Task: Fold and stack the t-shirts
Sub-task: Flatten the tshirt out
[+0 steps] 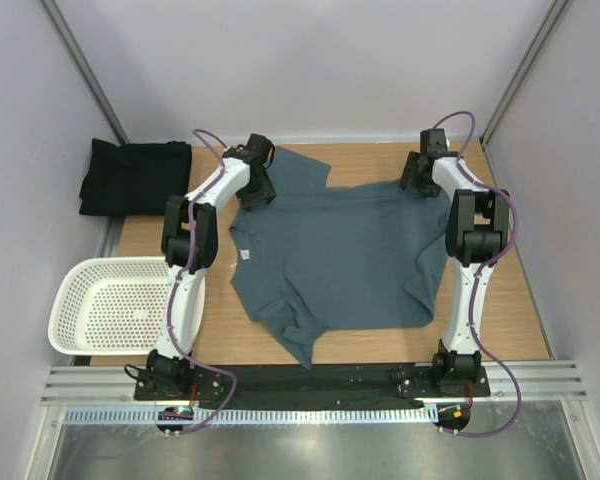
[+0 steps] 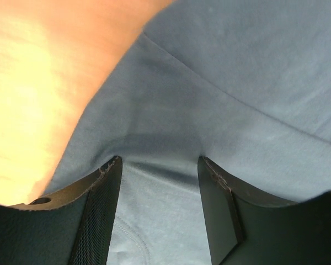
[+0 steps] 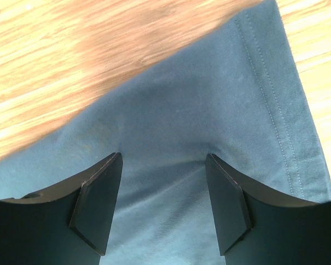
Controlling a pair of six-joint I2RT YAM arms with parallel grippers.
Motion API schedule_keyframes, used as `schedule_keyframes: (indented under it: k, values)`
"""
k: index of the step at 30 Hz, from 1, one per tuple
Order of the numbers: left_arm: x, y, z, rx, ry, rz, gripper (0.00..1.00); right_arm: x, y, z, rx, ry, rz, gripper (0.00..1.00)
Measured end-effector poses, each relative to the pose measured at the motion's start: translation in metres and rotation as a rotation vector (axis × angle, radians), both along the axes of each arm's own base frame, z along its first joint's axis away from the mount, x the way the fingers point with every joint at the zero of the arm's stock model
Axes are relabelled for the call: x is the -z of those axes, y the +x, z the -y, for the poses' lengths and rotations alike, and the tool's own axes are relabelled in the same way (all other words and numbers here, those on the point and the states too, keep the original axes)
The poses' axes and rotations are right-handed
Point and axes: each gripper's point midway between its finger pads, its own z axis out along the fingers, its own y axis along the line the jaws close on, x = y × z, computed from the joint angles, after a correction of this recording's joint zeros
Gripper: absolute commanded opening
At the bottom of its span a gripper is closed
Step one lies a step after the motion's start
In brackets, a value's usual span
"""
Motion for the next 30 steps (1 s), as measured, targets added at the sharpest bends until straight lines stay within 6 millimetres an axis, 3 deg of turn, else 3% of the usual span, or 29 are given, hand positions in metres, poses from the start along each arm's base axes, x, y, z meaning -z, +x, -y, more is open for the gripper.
schedule_keyframes:
  k: [7,10,12,15,19,23,25,27,30]
  values:
    - [-0.006,0.035,-0.010,0.021,-0.008,0.052,0.59,-0.011,-0.020,-0.001,0.002,0.006,-0.049,0.73]
    - [-0.008,0.033,-0.009,0.049,-0.023,0.049,0.62,-0.034,-0.028,-0.003,-0.006,0.018,-0.045,0.73]
    - [-0.013,0.024,-0.008,0.077,-0.033,0.038,0.64,-0.060,-0.034,-0.006,-0.011,0.026,-0.017,0.73]
    - [-0.036,0.009,-0.003,0.124,-0.050,0.049,0.66,-0.099,-0.049,-0.011,-0.011,0.028,0.024,0.73]
    - [-0.105,-0.010,0.018,0.210,-0.074,0.158,0.68,-0.129,-0.089,-0.030,-0.004,-0.018,0.020,0.73]
    - [-0.167,-0.046,0.058,0.314,-0.140,0.270,0.68,-0.112,-0.147,-0.066,-0.042,-0.017,-0.078,0.71]
    - [-0.178,-0.072,0.077,0.364,-0.194,0.284,0.67,-0.091,-0.180,-0.083,-0.067,0.023,-0.151,0.71]
    - [-0.172,-0.097,0.092,0.402,-0.245,0.265,0.66,-0.067,-0.215,-0.101,-0.090,0.084,-0.230,0.71]
    - [-0.135,-0.127,0.096,0.402,-0.276,0.157,0.65,-0.045,-0.247,-0.120,-0.100,0.134,-0.312,0.70]
